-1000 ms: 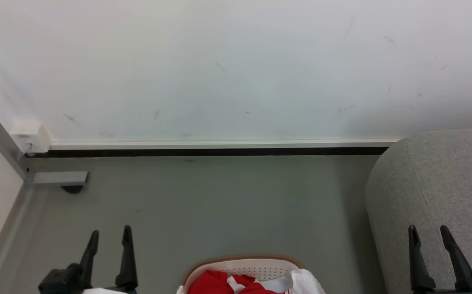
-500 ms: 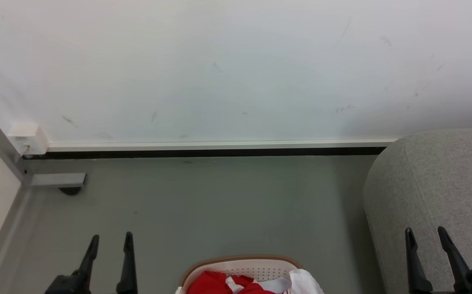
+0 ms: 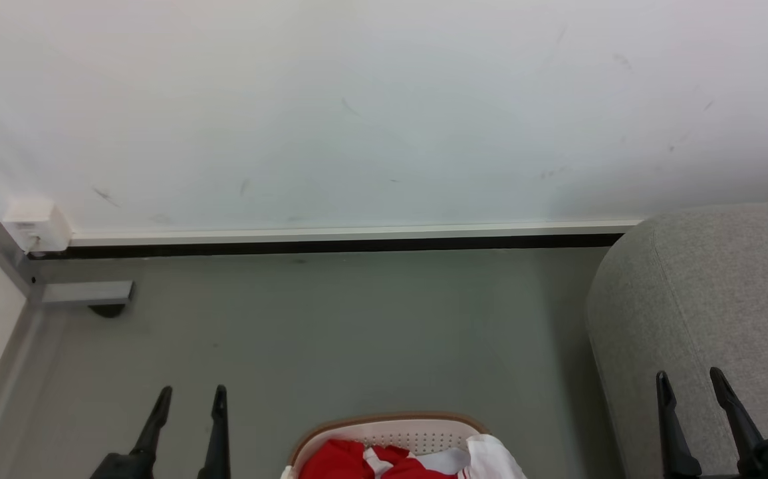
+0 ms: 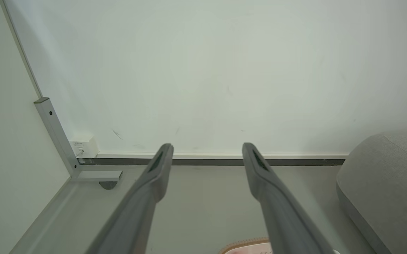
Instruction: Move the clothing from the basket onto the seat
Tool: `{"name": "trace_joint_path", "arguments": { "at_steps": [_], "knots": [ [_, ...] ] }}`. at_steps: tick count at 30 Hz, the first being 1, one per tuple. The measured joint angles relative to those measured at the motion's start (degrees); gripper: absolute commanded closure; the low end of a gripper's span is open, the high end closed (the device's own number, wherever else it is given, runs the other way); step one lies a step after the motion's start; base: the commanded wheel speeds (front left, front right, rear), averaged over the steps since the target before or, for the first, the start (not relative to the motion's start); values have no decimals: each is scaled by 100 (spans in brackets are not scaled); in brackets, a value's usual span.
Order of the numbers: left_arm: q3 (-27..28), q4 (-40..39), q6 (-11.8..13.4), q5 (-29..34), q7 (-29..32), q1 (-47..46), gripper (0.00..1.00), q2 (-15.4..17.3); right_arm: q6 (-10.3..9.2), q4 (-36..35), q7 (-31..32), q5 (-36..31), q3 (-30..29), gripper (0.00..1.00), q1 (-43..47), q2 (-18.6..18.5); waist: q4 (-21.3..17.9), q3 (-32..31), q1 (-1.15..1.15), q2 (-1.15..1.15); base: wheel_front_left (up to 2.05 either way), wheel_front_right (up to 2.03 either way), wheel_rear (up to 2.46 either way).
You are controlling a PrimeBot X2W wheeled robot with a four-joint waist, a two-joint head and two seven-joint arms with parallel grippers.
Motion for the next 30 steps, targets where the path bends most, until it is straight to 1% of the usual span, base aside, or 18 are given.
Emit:
{"name": "trace_joint_path", "arguments": {
  "at_steps": [7,9,12,16,19,24,26,30],
  "knots": [
    [-29,68,-111,-64,-1,-83,0,-26,0,-22,0,157,3,0,-138,-3,-102,167,0,0,0,0,0],
    [-71,105,-191,-81,-1,-196,0,-27,0,-62,0,164,44,0,-255,-1,-143,282,0,0,0,0,0],
    [-281,267,-346,-18,-1,-429,0,-29,0,-130,-1,180,66,0,-469,-2,-215,500,0,0,0,0,0],
    [-787,670,-561,192,-1,-838,0,14,0,-238,-1,224,130,0,-714,-2,-333,840,0,0,0,0,0],
    [-1168,1077,-655,316,59,-1228,0,38,0,-344,-1,283,183,0,-872,-7,-431,1113,1,0,0,0,0],
    [-1885,1731,-716,497,599,-2008,0,137,0,-581,-1,383,331,0,-1217,-5,-602,1650,2,0,0,0,0],
    [-2198,1968,-732,610,847,-2328,0,212,0,-697,-1,433,377,0,-1396,-7,-675,1904,1,0,0,0,0],
    [-2970,2490,-739,579,1322,-2960,0,446,0,-924,-2,557,438,0,-1787,-9,-823,2469,2,0,0,0,0]
  ]
}}
